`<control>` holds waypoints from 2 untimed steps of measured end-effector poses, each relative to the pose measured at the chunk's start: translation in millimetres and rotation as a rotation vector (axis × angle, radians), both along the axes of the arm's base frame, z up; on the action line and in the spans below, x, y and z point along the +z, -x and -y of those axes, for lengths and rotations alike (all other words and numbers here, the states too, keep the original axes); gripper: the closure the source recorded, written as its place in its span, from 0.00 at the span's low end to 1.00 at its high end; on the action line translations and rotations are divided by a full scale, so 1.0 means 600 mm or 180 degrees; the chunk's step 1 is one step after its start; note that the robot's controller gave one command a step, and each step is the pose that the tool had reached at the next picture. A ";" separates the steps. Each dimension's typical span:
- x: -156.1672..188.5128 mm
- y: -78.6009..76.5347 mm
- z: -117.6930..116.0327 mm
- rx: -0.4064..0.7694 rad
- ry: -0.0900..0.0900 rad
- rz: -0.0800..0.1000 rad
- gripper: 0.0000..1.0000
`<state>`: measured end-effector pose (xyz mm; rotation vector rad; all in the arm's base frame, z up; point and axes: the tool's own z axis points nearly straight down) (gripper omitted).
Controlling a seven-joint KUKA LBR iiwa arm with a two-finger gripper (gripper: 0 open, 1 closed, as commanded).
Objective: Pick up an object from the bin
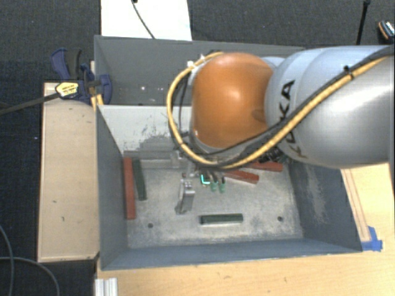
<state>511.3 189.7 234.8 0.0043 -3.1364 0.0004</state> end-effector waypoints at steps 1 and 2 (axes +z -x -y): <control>-0.266 -0.013 0.100 0.0562 0.0002 -0.0002 0.00; -0.275 -0.046 0.238 0.0351 0.0009 0.0025 0.00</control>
Offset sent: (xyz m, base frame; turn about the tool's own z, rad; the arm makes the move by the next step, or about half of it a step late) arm 0.0090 -0.0579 -0.1558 -0.1788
